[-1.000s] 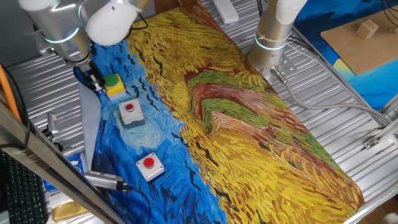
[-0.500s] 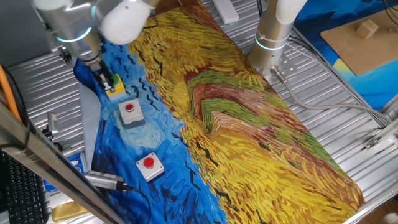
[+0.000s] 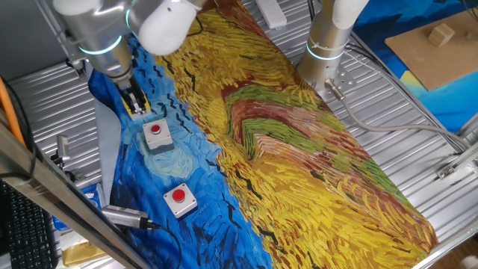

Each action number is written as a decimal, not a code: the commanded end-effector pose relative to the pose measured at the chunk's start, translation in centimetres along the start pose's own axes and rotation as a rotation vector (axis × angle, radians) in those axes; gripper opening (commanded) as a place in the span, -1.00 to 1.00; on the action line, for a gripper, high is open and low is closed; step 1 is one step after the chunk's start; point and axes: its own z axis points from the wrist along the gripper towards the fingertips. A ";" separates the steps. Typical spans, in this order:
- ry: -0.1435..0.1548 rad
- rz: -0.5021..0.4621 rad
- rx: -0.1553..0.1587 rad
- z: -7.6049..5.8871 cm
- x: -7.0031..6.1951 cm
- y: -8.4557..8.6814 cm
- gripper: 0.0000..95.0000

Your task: Press three buttons from left to right in sequence

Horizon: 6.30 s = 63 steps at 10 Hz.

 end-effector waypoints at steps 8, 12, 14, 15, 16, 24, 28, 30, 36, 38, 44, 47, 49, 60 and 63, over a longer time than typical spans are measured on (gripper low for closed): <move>-0.013 0.022 0.002 -1.1 1.1 2.7 -1.00; -0.023 0.039 0.001 -0.9 1.5 3.9 -1.00; -0.023 0.041 0.000 -0.8 1.6 4.1 -1.00; -0.022 0.041 -0.002 -0.7 1.6 4.2 -1.00; -0.022 0.041 -0.002 -0.6 1.6 4.3 -1.00; -0.026 0.043 -0.003 0.5 1.7 5.0 -1.00; -0.026 0.045 -0.001 1.7 1.6 5.2 -1.00; -0.024 0.046 0.001 2.5 1.5 5.0 -1.00; -0.005 0.048 0.001 -0.1 1.6 4.8 -1.00; -0.006 0.035 -0.005 -0.6 1.5 4.2 -1.00; -0.004 0.025 -0.018 -0.4 1.4 4.5 -1.00; -0.003 0.022 -0.021 -0.2 1.4 5.5 -1.00; -0.003 0.029 -0.023 -0.1 0.5 6.7 -1.00; -0.018 0.035 0.042 3.3 -0.8 11.0 -1.00; -0.002 0.050 0.039 1.8 -0.8 11.1 -1.00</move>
